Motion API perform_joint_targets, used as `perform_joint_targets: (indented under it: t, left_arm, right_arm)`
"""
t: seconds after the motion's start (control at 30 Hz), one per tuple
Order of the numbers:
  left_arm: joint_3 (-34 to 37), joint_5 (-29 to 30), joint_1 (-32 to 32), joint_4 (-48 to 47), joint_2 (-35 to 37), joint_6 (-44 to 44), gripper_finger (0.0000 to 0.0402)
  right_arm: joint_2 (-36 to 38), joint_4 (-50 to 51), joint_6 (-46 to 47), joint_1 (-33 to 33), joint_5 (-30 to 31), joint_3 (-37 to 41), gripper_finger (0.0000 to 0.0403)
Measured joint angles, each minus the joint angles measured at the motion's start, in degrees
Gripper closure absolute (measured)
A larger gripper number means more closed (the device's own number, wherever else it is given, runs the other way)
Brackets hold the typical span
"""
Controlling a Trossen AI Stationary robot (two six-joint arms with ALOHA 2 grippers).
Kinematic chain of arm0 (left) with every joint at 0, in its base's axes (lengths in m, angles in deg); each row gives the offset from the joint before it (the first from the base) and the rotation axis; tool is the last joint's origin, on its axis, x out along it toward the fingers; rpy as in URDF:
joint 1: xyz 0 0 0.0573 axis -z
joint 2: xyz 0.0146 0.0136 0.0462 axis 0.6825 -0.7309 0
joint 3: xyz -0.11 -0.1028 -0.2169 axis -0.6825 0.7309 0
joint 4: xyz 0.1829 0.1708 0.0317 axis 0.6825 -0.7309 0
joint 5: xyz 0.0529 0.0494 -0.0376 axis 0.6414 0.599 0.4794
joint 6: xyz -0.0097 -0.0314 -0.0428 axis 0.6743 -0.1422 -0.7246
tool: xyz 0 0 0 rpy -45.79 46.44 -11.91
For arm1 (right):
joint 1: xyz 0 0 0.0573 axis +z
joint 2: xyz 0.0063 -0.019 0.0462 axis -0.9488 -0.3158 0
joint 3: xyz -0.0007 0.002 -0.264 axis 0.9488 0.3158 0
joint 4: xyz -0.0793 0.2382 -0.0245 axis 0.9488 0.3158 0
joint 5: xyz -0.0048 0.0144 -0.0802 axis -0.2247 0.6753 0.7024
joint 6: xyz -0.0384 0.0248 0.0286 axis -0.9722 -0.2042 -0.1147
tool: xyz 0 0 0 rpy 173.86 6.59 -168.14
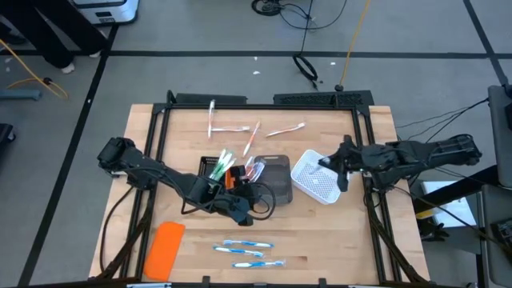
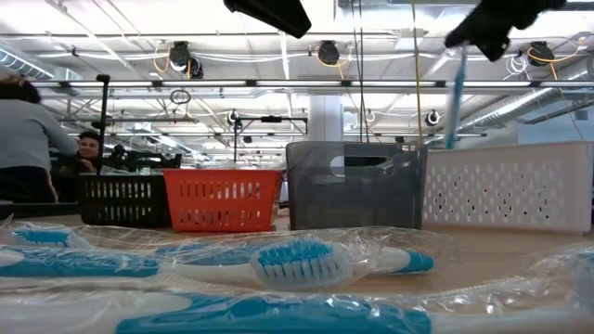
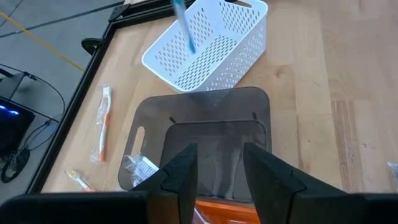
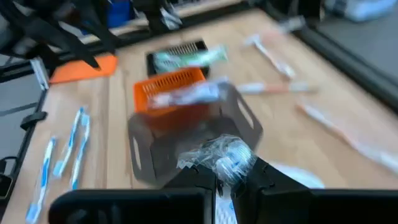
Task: Pick & Place Toothbrushes
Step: Put the blue toothbrush into the white bin
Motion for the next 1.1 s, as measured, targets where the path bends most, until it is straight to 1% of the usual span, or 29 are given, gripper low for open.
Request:
perform_joint_targets:
  t: [0.13, 0.27, 0.47, 0.63, 0.93, 1.0, 1.1]
  left_arm:
    - [0.00, 0.02, -0.05, 0.02, 0.00, 0.00, 0.0270]
    - [0.00, 0.04, -0.09, 0.06, 0.00, -0.01, 0.0270]
    - [0.00, 0.07, -0.26, 0.13, 0.00, -0.02, 0.0270]
    - [0.00, 0.07, -0.31, 0.13, 0.00, -0.02, 0.0270]
    - [0.00, 0.07, -0.37, 0.13, -0.02, -0.02, 0.0270]
    - [0.00, 0.07, -0.37, 0.13, -0.02, -0.02, 0.0270]
    - [0.00, 0.07, -0.37, 0.13, -0.02, -0.02, 0.0270]
  right_arm:
    - [1.29, 8.68, 7.99, 0.00, -0.18, 0.00, 0.0390]
    - [0.66, 13.21, 13.10, 0.00, -4.74, 0.02, 0.0390]
    - [-1.55, 13.49, 17.57, 0.00, -10.72, 0.02, 0.0390]
    - [-3.71, 15.22, 19.28, 0.02, -13.40, 0.03, 0.0390]
    - [-6.64, 13.44, 18.89, 0.02, -13.38, 1.00, 0.0390]
    - [-6.71, 12.55, 18.82, 0.02, -13.40, 2.45, 0.0382]
    - [-6.69, 11.08, 18.96, 0.00, -13.35, 4.89, 0.0353]
